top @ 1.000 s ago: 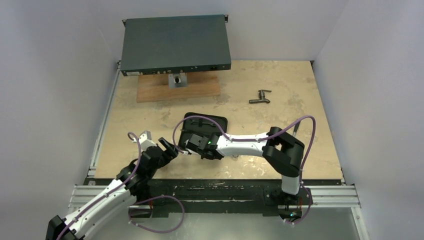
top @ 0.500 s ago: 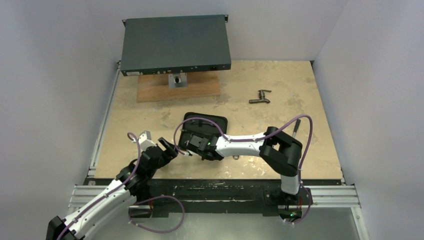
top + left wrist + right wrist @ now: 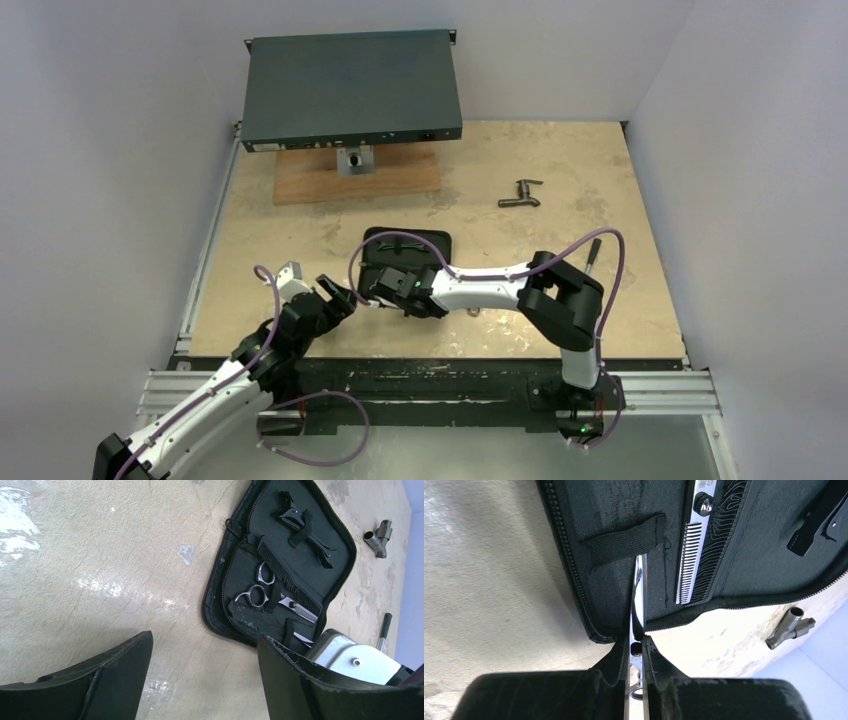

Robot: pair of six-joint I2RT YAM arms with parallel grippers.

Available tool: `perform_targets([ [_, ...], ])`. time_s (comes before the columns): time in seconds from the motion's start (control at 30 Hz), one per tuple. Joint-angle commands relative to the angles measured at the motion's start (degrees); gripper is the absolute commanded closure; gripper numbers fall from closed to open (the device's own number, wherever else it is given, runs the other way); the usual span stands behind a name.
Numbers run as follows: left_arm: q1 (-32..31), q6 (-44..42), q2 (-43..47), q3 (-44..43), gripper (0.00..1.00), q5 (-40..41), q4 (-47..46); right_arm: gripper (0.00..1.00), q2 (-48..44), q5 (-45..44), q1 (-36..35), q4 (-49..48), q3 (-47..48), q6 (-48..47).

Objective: Sort the hair-cutting tools
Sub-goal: Place the scissors in the hairdressing tool bag.

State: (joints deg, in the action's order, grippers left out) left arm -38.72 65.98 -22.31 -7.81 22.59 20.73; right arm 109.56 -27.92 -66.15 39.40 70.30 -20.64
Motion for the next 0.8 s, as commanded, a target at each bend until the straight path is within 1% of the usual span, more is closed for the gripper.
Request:
perform_targets([
  [0.0, -0.17, -0.28, 0.17, -1.15, 0.24, 0.35, -0.75, 1.00, -0.10, -2.41, 0.65, -0.10, 2.04, -0.51],
  [0.23, -0.15, -0.15, -0.10, -1.00, 0.25, 0.05, -1.20, 1.00, 2.19, -4.23, 0.61, 0.81, 4.24, -1.20],
  [0.37, -0.13, -0.15, -0.29, -0.98, 0.25, -0.09, -1.53, 1.00, 3.35, -3.73, 0.51, 1.20, 5.78, -1.58],
  [0.63, -0.13, -0.41, -0.86, -1.06, 0.25, 0.09, -2.36, 1.00, 3.38, -2.97, -0.59, 2.51, 7.34, -1.51],
  [0.77, -0.14, -0.41, -0.54, -1.15, 0.25, 0.13, -1.89, 1.00, 2.13, -2.86, -0.74, 2.89, 5.81, -1.31],
])
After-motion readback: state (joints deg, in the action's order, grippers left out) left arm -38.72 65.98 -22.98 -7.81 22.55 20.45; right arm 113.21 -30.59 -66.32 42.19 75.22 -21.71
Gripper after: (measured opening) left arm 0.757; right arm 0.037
